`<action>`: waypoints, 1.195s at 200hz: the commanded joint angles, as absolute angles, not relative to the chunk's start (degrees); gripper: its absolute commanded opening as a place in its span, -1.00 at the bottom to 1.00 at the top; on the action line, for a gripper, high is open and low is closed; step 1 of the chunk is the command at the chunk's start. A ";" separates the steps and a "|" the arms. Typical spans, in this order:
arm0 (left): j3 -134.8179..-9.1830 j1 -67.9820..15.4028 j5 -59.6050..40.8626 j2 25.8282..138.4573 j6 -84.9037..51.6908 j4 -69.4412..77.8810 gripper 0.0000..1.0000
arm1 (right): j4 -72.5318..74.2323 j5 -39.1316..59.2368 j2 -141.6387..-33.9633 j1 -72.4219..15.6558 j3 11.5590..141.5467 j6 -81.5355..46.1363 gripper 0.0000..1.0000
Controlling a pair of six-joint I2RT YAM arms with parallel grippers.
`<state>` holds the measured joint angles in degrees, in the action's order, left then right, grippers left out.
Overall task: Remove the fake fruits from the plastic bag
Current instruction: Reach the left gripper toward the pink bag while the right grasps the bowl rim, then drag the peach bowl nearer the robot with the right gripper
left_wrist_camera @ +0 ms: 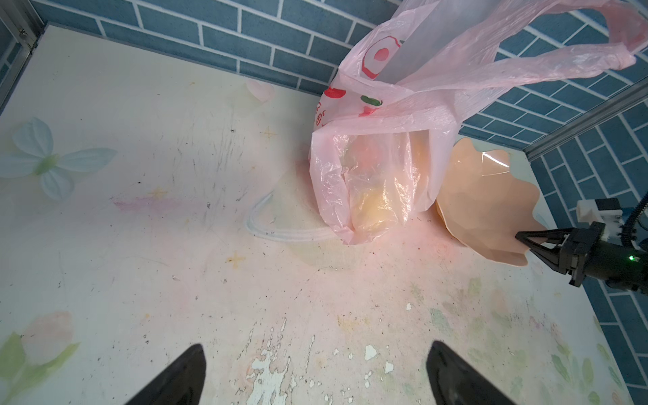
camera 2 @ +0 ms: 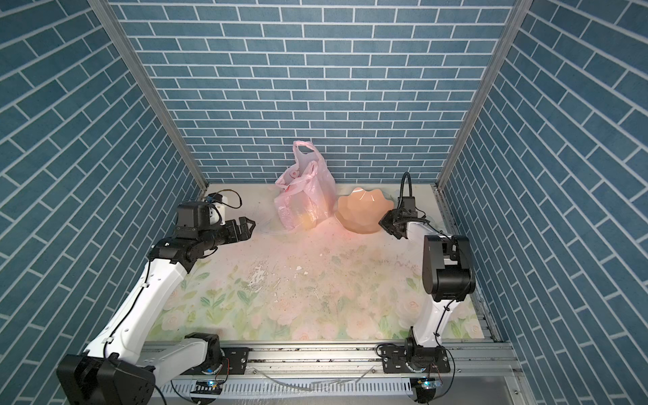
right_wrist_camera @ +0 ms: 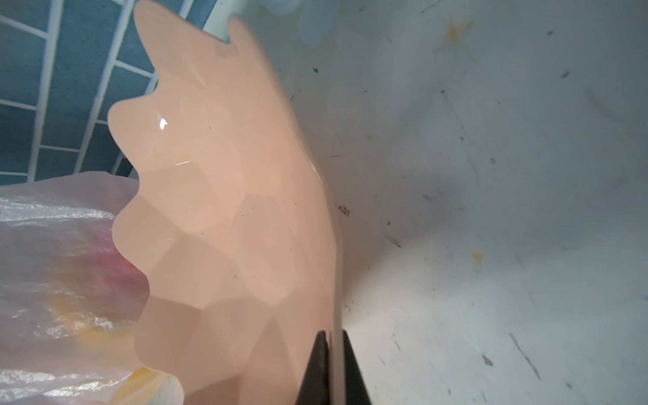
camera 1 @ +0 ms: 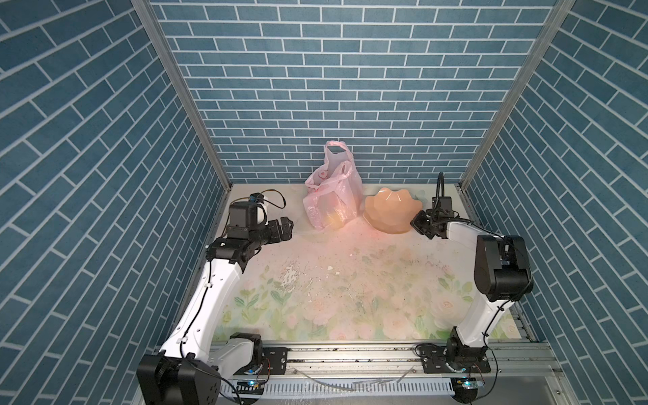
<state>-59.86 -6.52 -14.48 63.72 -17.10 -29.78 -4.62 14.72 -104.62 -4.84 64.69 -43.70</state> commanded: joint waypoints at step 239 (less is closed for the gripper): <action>-60.73 -7.19 -14.35 62.29 -17.76 -31.29 0.99 | -36.03 7.38 -49.91 -10.26 26.40 -55.11 -0.74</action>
<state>-59.86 -6.70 -14.63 61.73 -17.58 -30.61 -32.77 8.49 -49.08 -10.02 27.57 -54.22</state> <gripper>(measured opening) 0.994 0.097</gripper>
